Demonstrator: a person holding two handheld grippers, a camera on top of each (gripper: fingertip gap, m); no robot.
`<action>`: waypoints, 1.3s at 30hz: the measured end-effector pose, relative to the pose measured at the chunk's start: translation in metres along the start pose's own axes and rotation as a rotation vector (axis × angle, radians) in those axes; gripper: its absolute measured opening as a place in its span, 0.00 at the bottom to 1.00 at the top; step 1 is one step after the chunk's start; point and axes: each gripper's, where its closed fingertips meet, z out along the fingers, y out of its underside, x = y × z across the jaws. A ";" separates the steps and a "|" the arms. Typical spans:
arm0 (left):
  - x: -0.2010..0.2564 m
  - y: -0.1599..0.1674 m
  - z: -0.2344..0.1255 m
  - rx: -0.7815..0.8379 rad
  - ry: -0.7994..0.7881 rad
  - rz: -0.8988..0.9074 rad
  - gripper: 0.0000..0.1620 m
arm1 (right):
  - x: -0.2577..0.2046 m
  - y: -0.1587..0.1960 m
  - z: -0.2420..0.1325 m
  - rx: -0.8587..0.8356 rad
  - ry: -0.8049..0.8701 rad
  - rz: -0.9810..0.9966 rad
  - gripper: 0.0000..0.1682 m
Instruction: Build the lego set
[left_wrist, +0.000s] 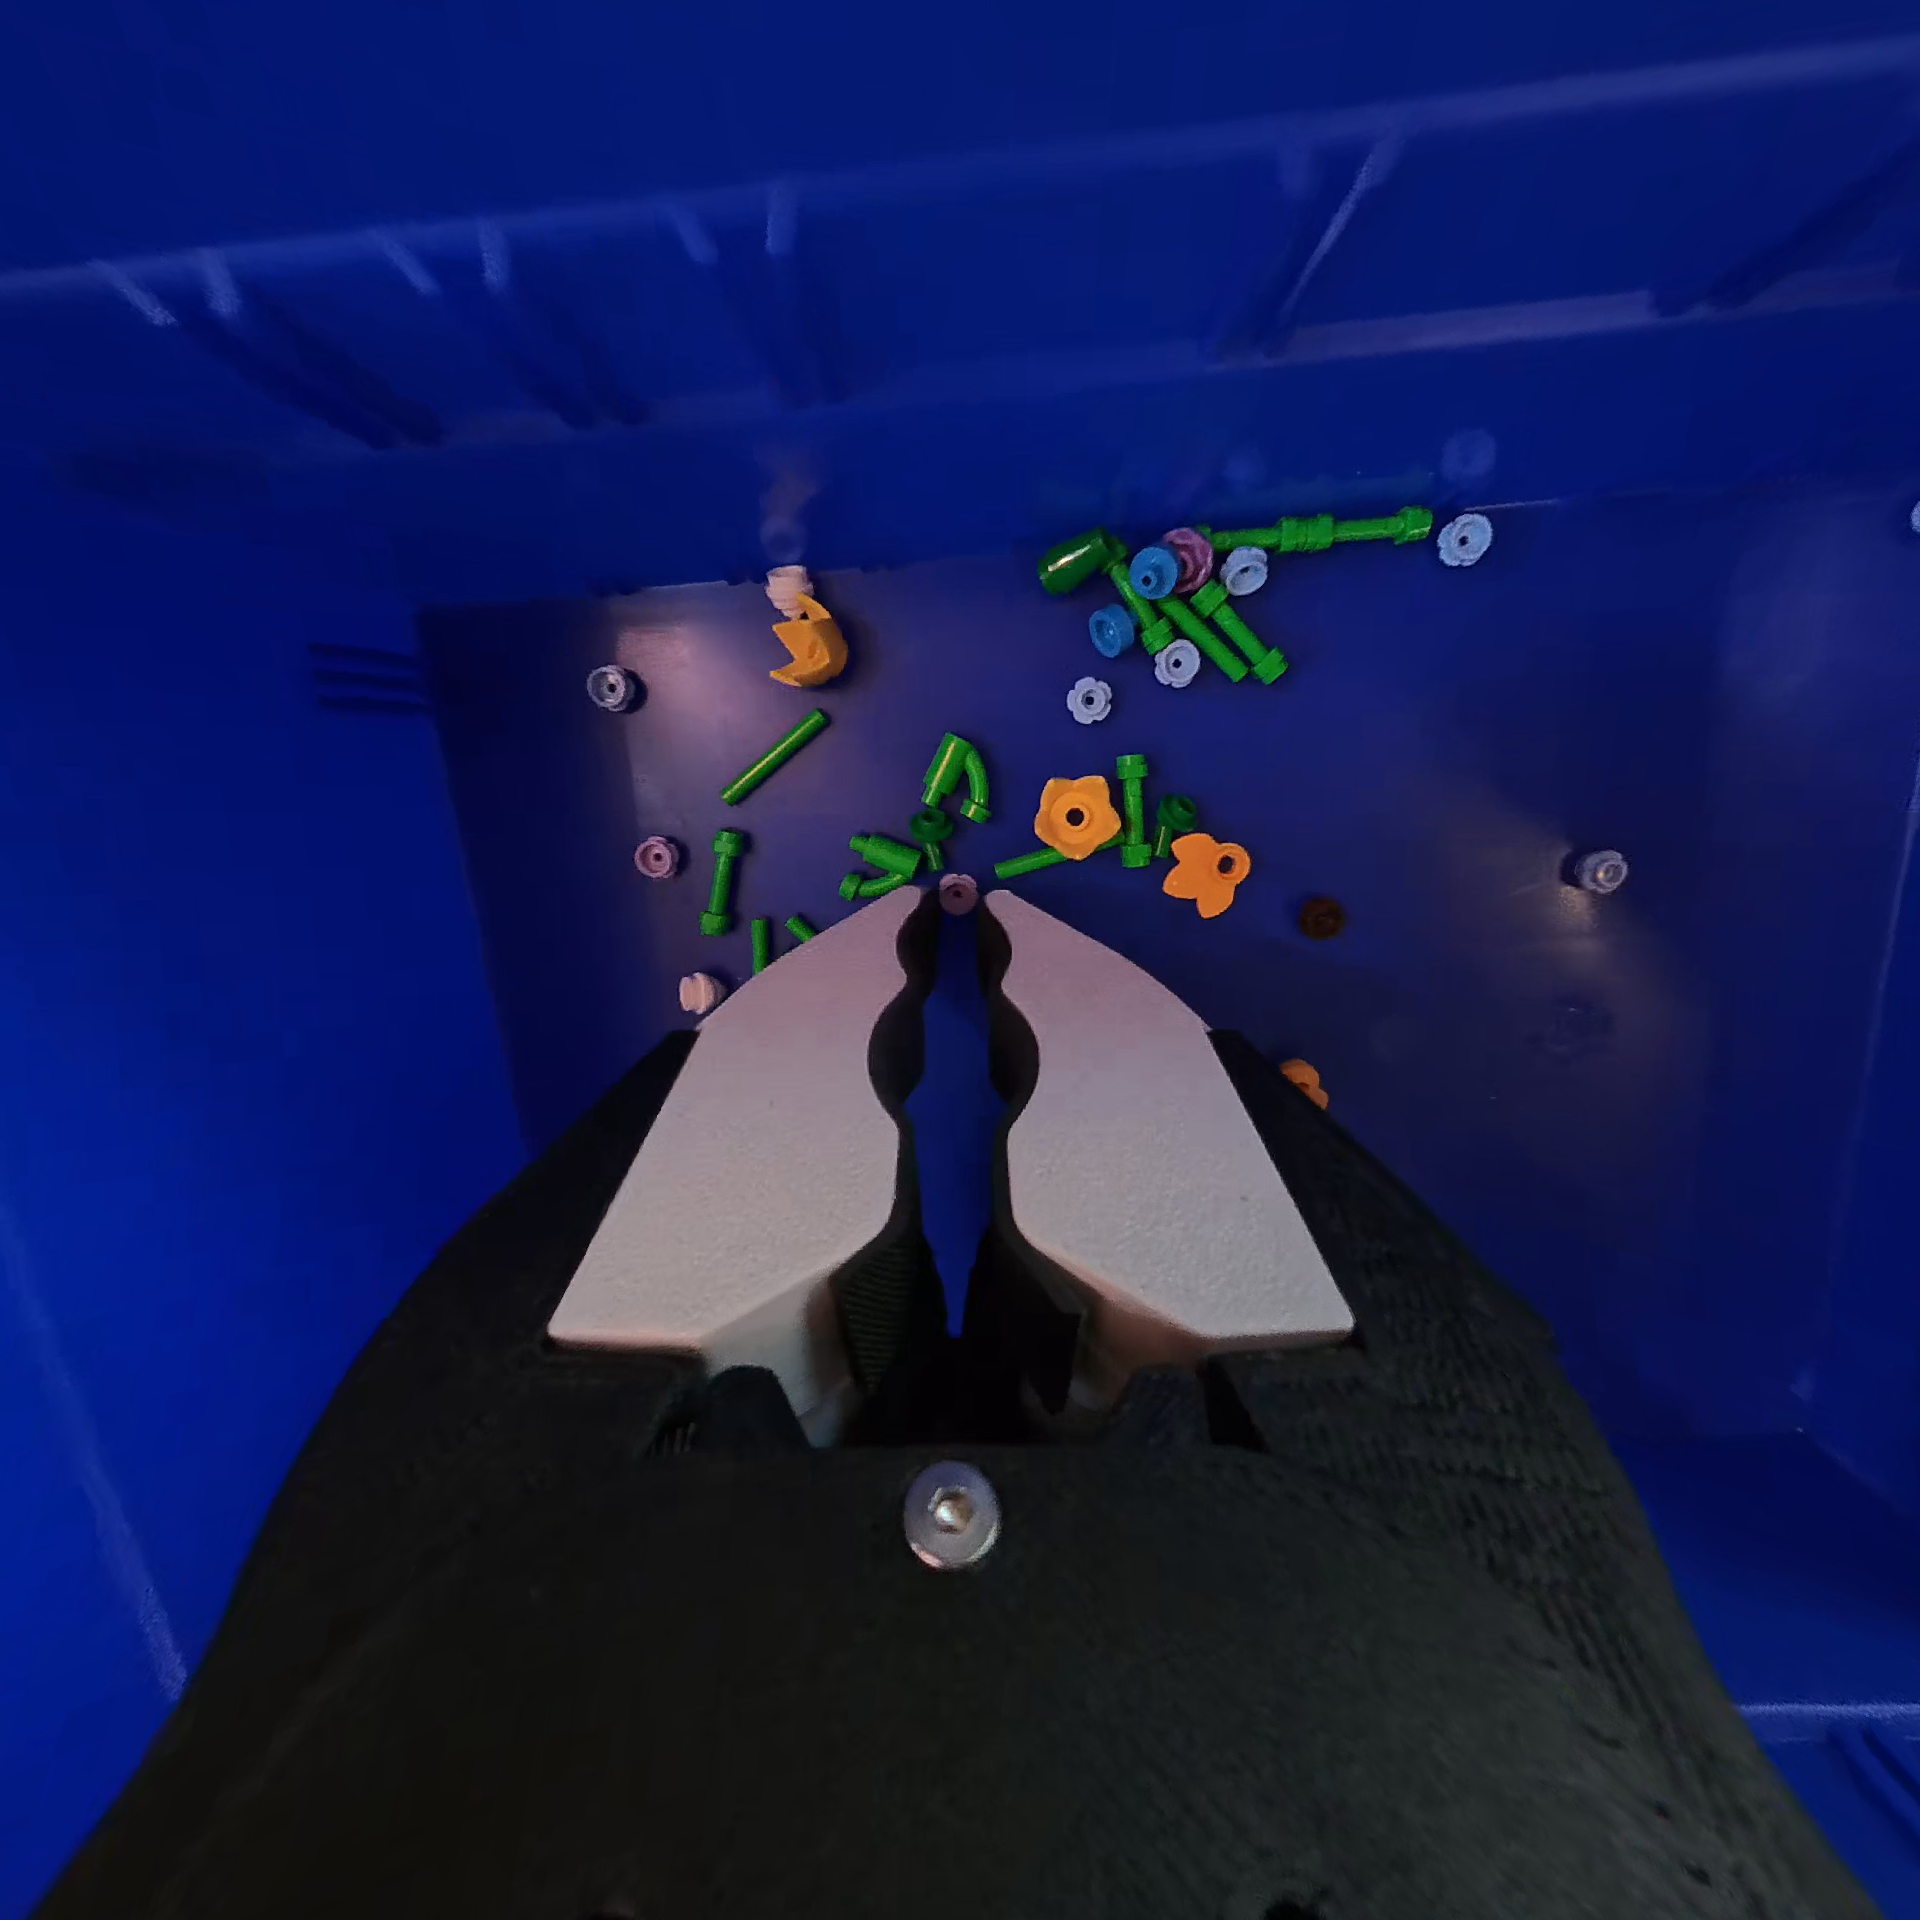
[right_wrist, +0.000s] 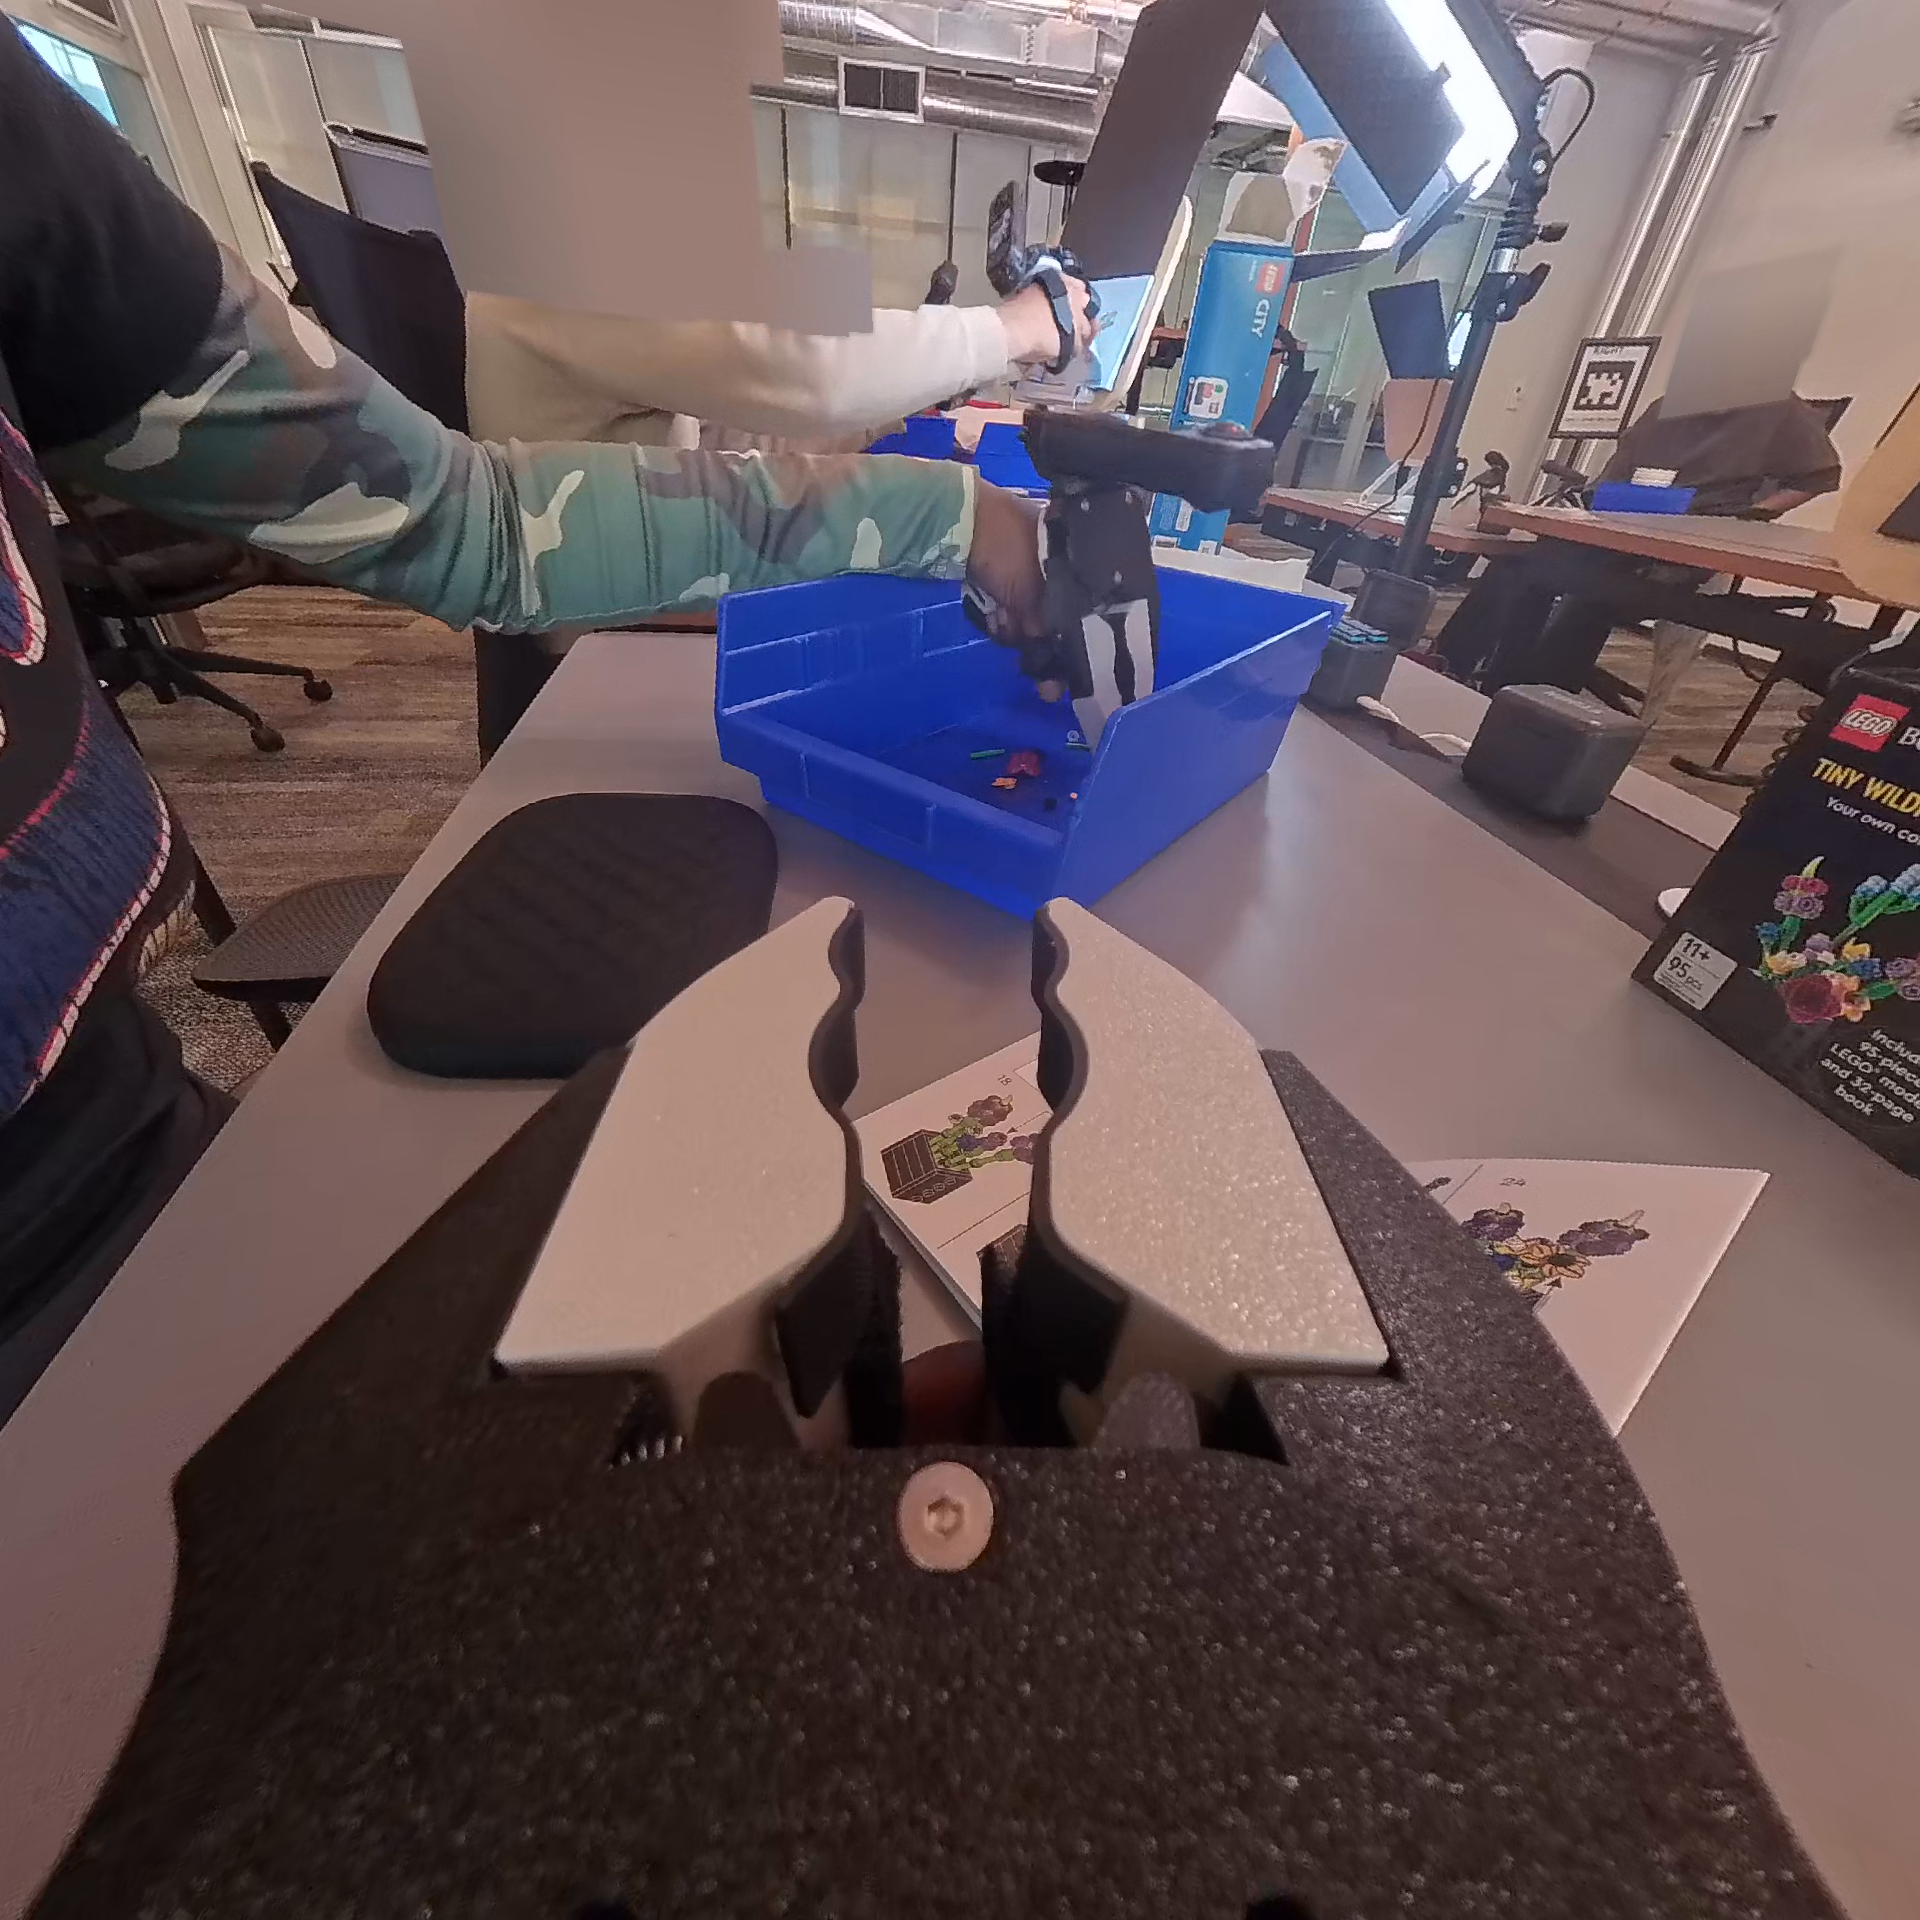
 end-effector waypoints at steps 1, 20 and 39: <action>-0.001 -0.002 -0.004 0.018 -0.017 -0.007 0.04 | 0.000 0.000 0.000 -0.001 0.001 -0.001 0.18; 0.307 -0.141 -0.097 1.177 0.692 -0.243 0.04 | -0.010 -0.020 -0.004 0.113 -0.026 -0.072 0.14; 0.308 -0.141 -0.099 1.264 1.114 -0.382 0.04 | -0.026 -0.015 0.021 0.150 -0.044 -0.065 0.05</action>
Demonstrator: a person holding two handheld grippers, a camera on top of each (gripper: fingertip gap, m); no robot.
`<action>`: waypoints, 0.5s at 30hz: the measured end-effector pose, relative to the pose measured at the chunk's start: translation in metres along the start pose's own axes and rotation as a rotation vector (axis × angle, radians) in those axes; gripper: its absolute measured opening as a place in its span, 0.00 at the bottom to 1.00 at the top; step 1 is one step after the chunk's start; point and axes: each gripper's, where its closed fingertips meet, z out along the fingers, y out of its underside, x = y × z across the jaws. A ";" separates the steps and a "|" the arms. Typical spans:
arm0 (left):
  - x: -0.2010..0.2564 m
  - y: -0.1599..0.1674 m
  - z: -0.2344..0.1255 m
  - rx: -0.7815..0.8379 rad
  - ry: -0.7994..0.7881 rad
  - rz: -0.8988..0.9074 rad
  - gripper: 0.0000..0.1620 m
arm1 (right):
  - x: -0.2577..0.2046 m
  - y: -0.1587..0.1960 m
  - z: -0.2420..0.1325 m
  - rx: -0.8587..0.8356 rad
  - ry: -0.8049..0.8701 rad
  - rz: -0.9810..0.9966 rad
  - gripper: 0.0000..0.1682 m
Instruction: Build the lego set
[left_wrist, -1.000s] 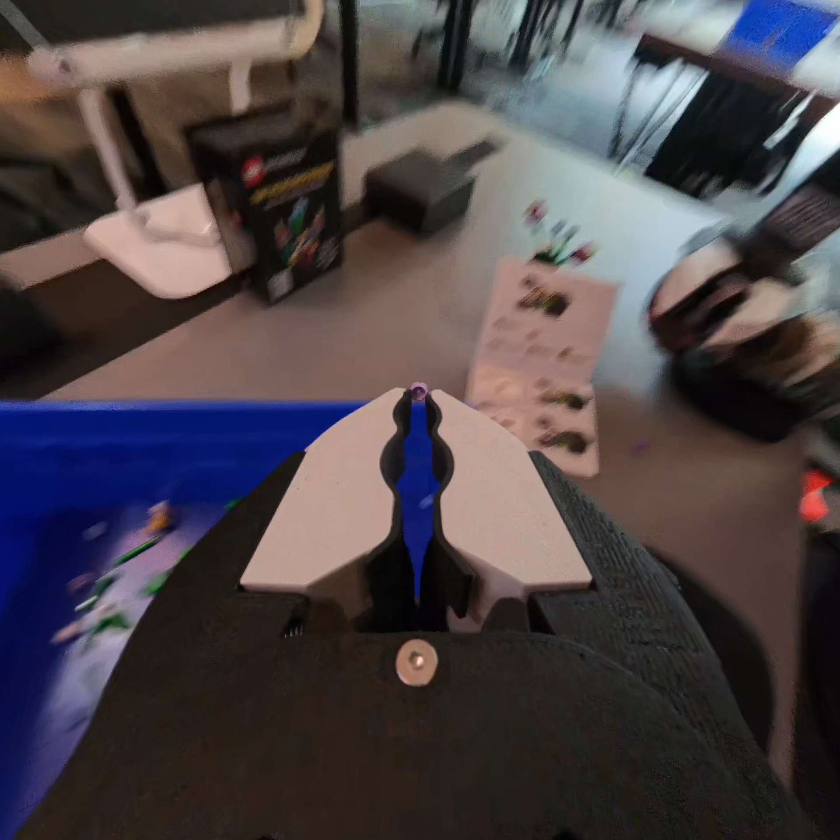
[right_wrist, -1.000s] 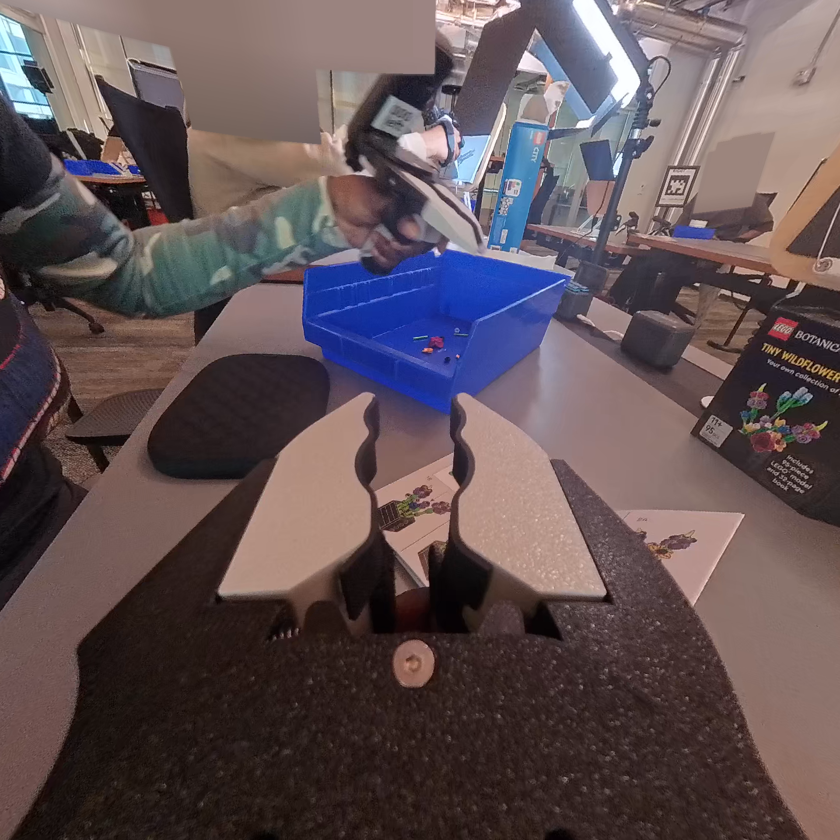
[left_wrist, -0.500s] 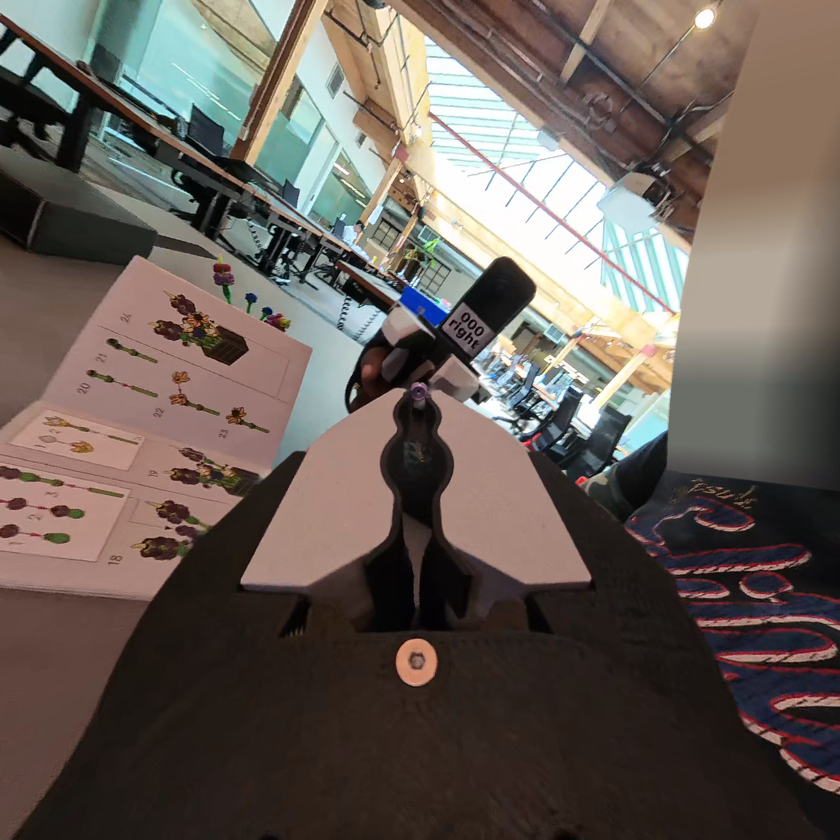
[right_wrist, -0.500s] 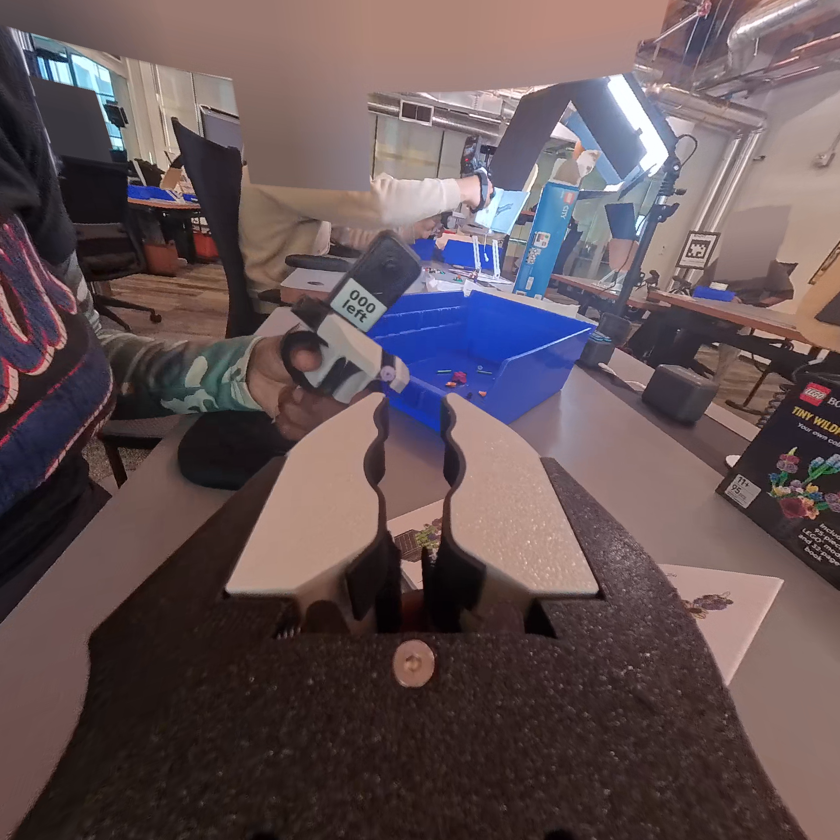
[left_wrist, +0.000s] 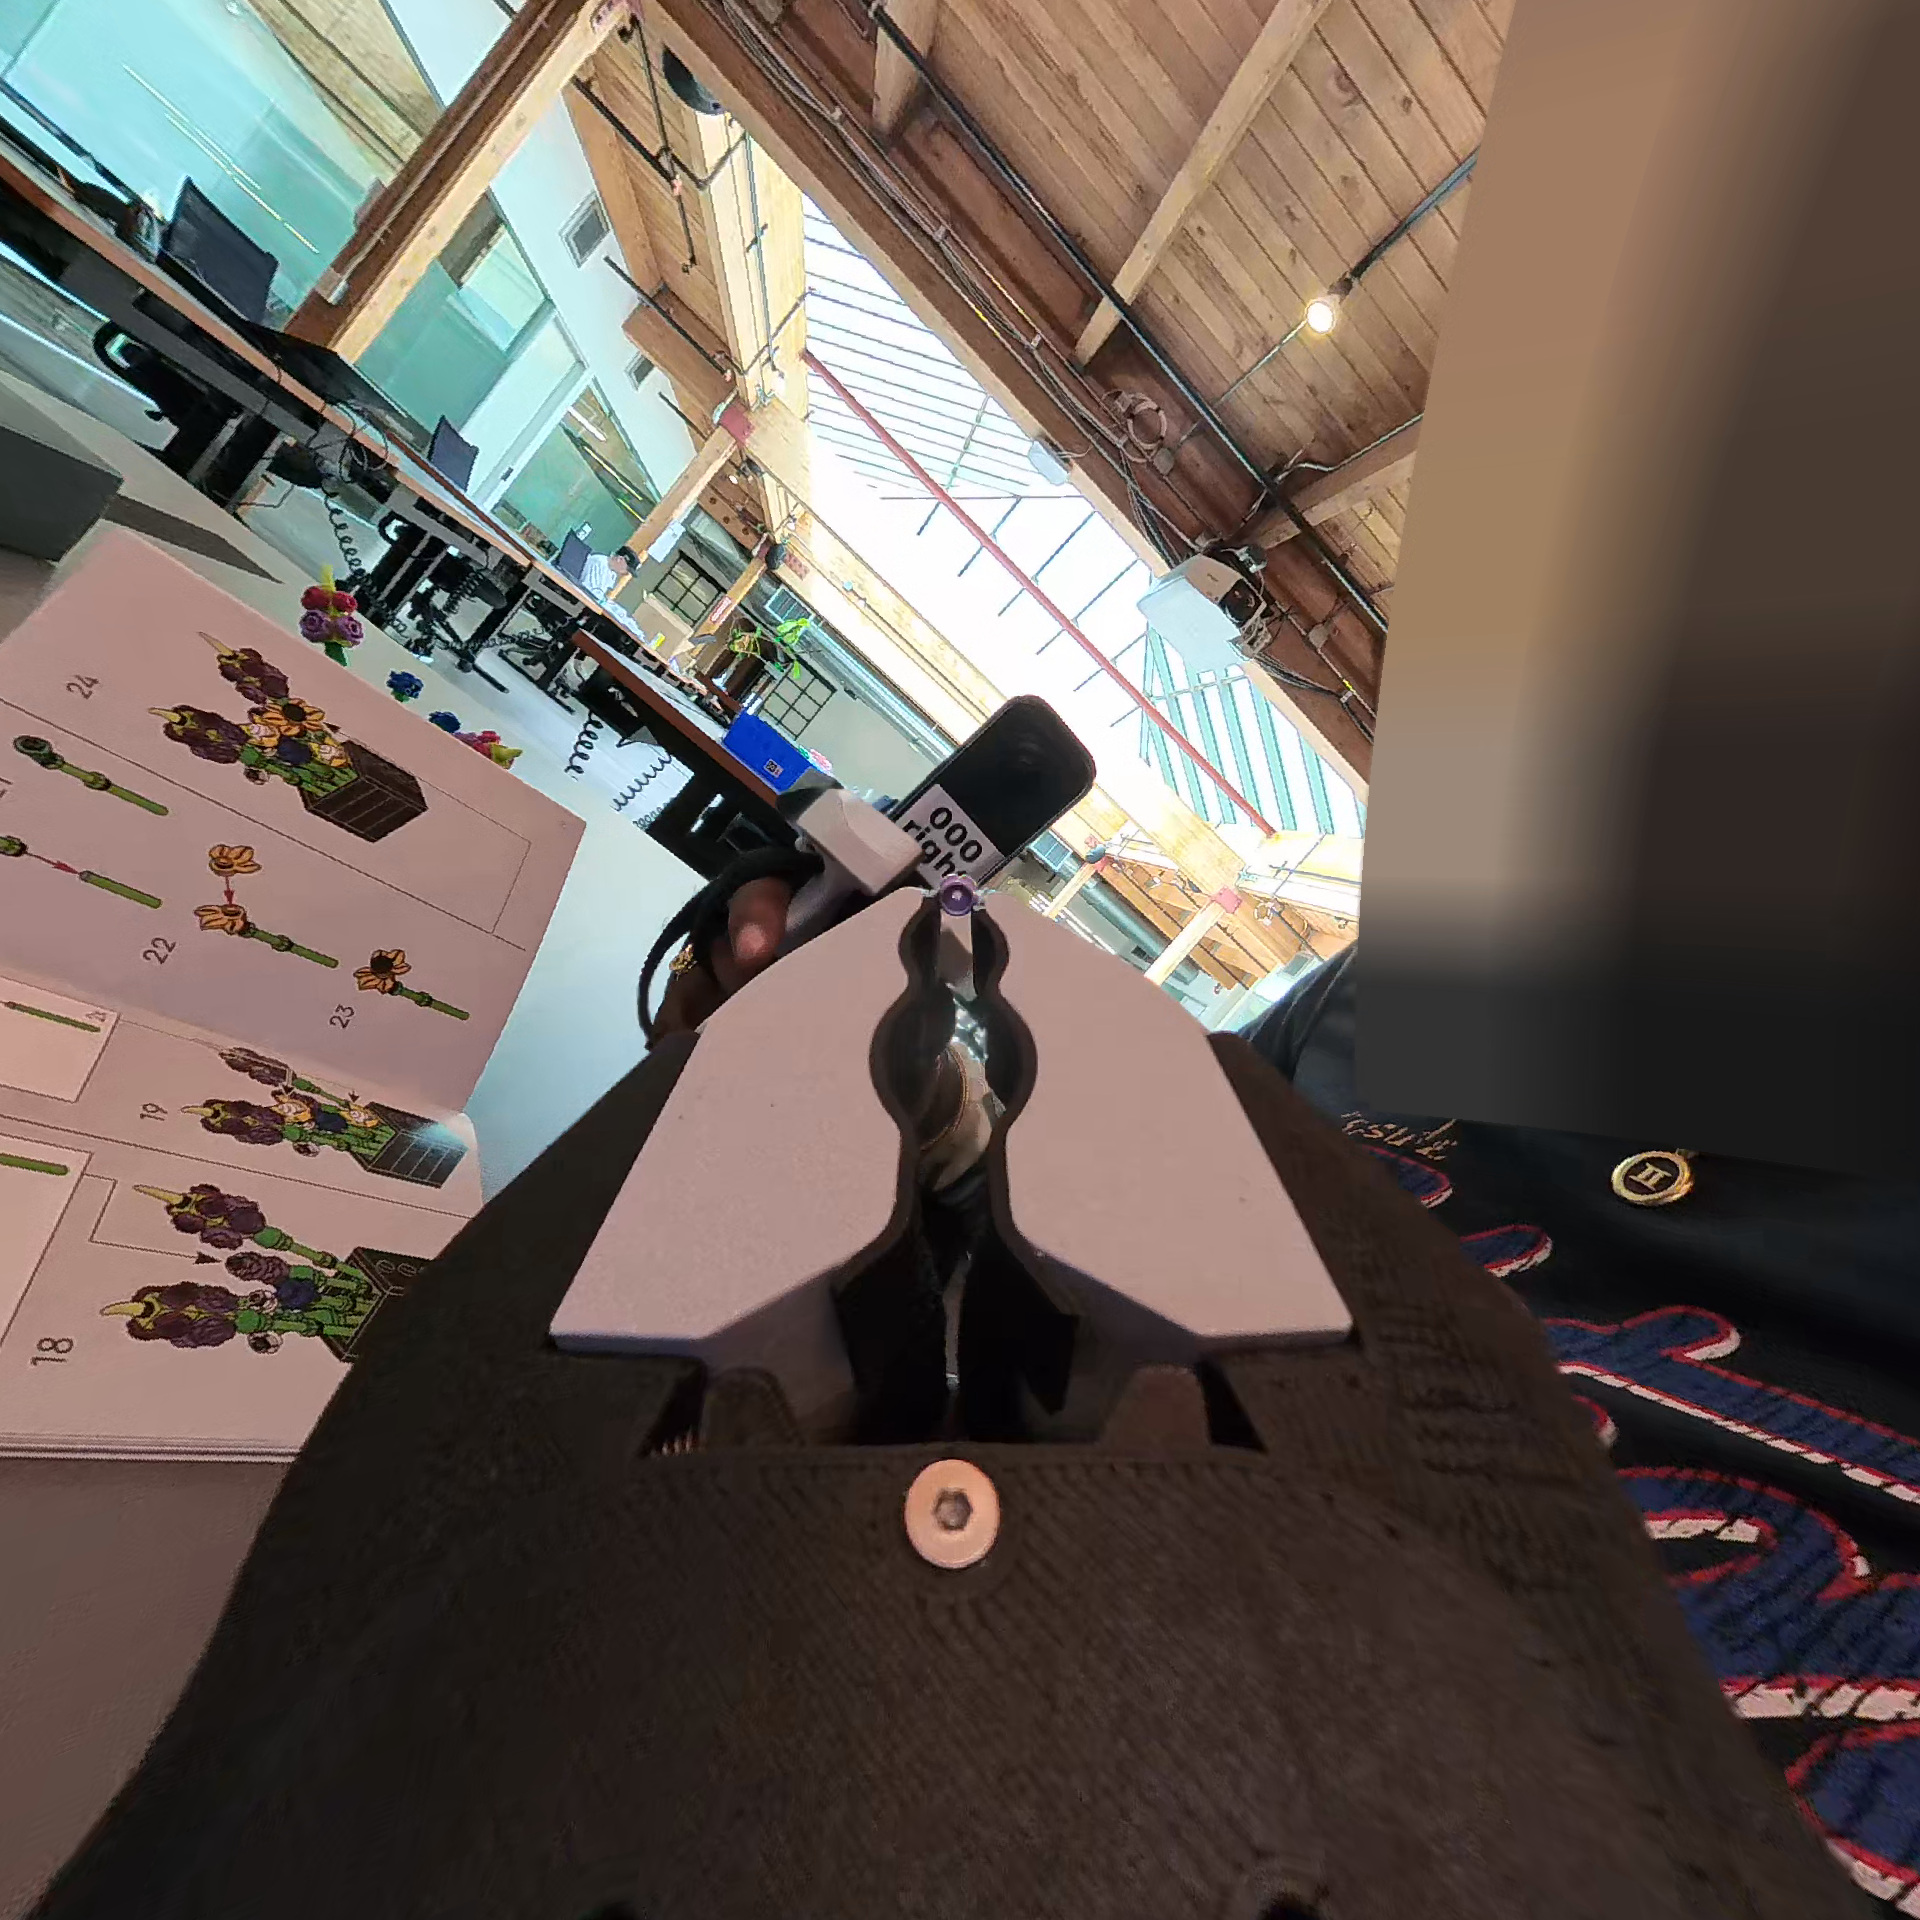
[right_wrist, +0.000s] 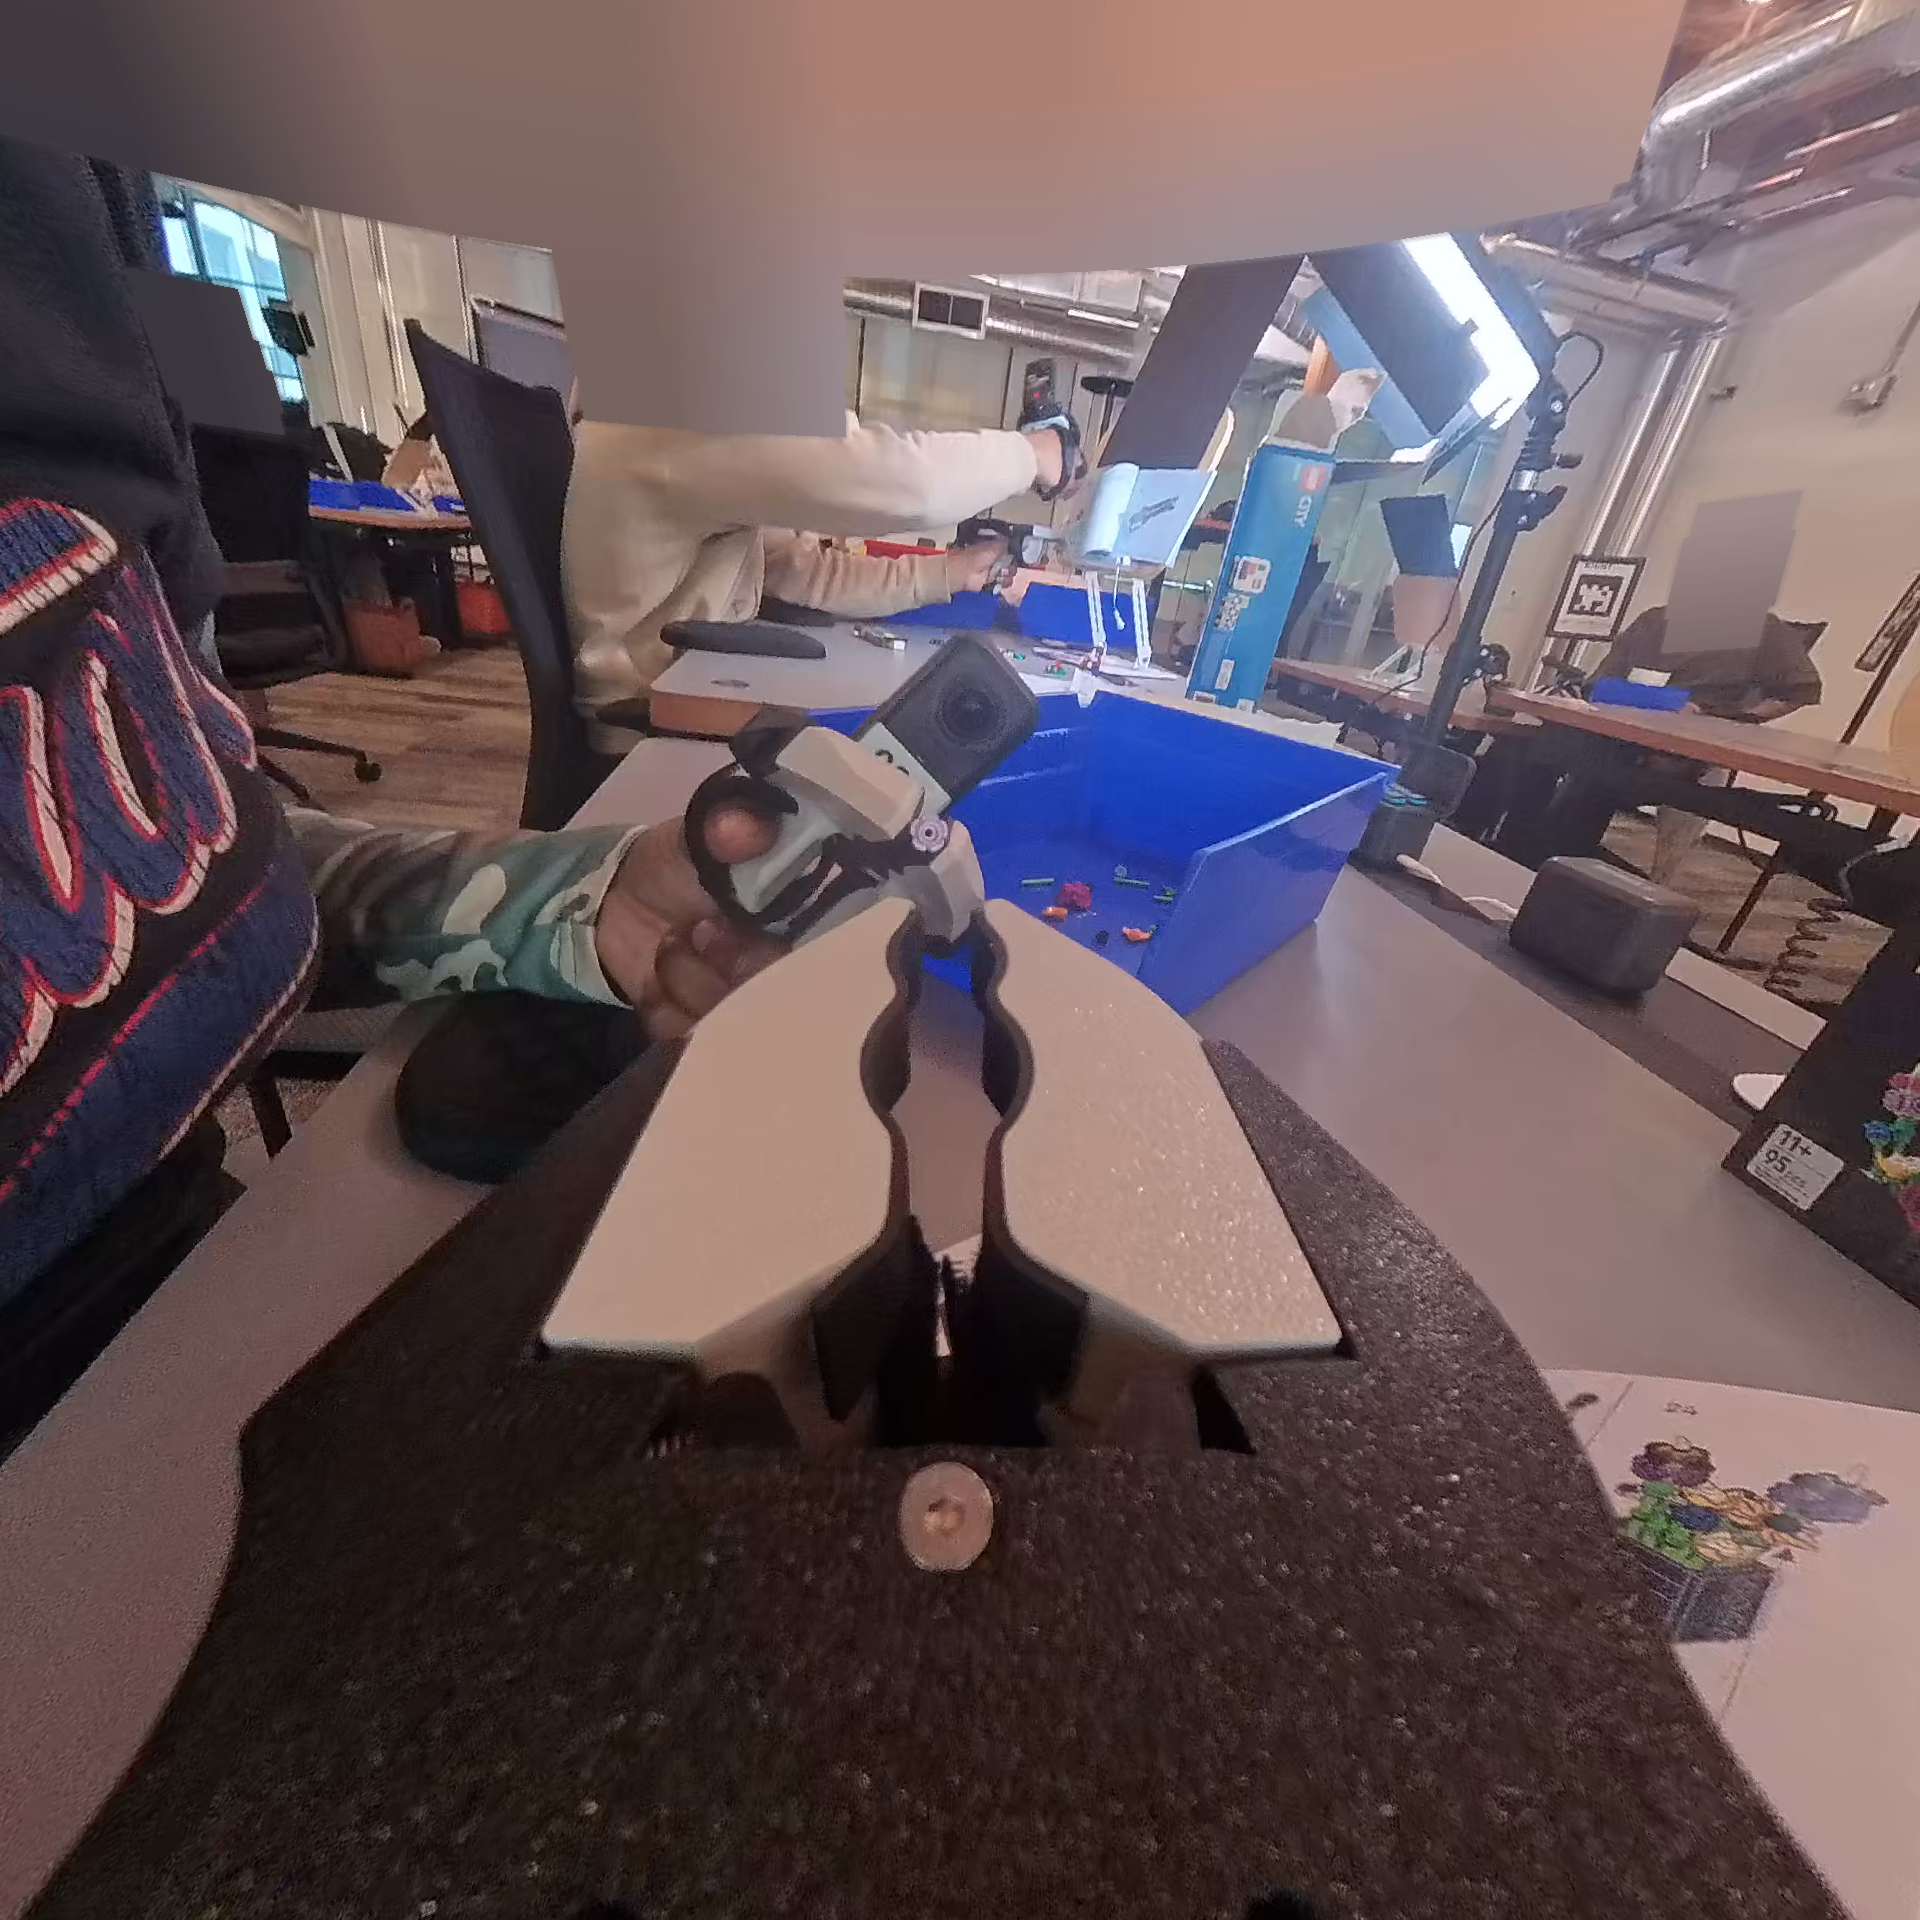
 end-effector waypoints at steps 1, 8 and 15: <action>0.000 0.000 0.000 0.000 0.003 -0.003 0.04 | 0.000 -0.001 0.001 0.010 0.001 0.005 0.04; 0.000 0.002 0.001 -0.013 0.005 -0.006 0.04 | -0.003 -0.003 0.003 0.041 -0.007 0.027 0.03; 0.002 0.002 0.000 -0.013 0.023 -0.022 0.03 | -0.007 -0.003 0.008 0.021 0.007 -0.047 0.04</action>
